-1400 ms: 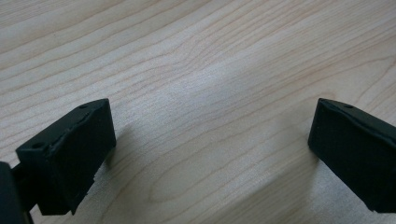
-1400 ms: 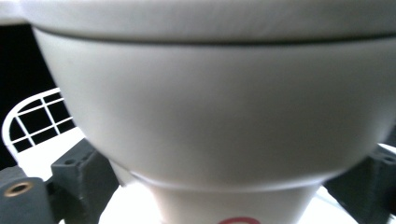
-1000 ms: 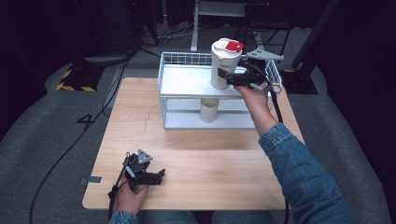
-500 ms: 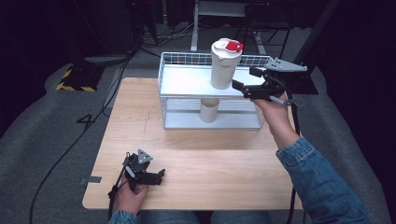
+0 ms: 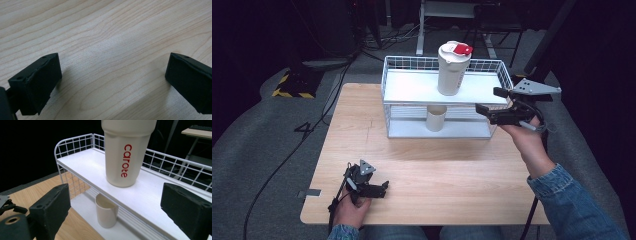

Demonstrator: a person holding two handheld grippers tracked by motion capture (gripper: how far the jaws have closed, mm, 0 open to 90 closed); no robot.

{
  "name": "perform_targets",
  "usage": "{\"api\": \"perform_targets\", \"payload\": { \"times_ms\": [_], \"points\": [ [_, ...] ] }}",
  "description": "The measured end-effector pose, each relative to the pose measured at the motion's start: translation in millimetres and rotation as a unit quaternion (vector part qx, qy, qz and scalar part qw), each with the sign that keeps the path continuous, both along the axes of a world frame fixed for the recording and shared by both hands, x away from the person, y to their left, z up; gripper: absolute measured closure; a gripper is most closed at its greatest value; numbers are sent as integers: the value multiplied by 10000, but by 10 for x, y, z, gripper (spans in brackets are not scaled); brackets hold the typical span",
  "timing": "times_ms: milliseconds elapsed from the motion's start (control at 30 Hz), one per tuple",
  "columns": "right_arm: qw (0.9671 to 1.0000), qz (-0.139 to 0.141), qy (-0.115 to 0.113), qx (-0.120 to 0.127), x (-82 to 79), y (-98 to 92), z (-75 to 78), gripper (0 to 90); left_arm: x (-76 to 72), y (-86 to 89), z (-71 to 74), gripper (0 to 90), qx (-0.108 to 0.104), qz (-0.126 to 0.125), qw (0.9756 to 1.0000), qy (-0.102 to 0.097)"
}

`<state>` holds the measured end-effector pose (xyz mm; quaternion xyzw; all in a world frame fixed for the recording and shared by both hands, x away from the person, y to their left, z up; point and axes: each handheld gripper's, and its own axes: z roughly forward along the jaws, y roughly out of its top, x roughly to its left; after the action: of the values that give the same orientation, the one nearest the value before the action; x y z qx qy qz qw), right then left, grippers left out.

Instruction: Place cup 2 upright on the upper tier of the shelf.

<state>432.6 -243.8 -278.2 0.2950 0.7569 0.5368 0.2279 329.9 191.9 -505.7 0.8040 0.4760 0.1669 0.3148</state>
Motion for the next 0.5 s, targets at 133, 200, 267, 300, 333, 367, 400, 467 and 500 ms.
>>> {"api": "perform_targets", "payload": {
  "times_ms": [133, 200, 267, 300, 333, 367, 400, 467, 500],
  "points": [
    [10000, -14, 67, -32, -110, -144, -76, 123, 51, -12, -3, 5, -1, 52, 10000, -15],
    [10000, -9, 67, -36, -129, -173, -92, 132, 58, -13, -2, 5, 3, 68, 10000, -11],
    [9999, 17, 98, -20, -164, -231, -130, 152, 68, -17, -2, 5, 1, 97, 10000, -7],
    [9999, 29, 108, 0, -181, -257, -155, 152, 74, -15, -1, 5, 8, 80, 10000, -8],
    [9999, 21, 123, -1, -196, -282, -181, 152, 81, -13, -1, 5, 8, 69, 10000, -5],
    [9998, 5, 172, -70, -224, -325, -236, 152, 85, -15, -1, 5, -3, 78, 10000, 1],
    [9998, 5, 172, -70, -224, -325, -236, 152, 90, -16, -2, 5, -12, 81, 10000, 1],
    [9995, -60, 230, -206, -268, -388, -325, 153, 96, -16, 1, 5, 2, 96, 10000, 12],
    [9993, -86, 260, -236, -283, -410, -357, 152, 97, -17, 1, 5, 3, 99, 10000, 12]
  ]
}}
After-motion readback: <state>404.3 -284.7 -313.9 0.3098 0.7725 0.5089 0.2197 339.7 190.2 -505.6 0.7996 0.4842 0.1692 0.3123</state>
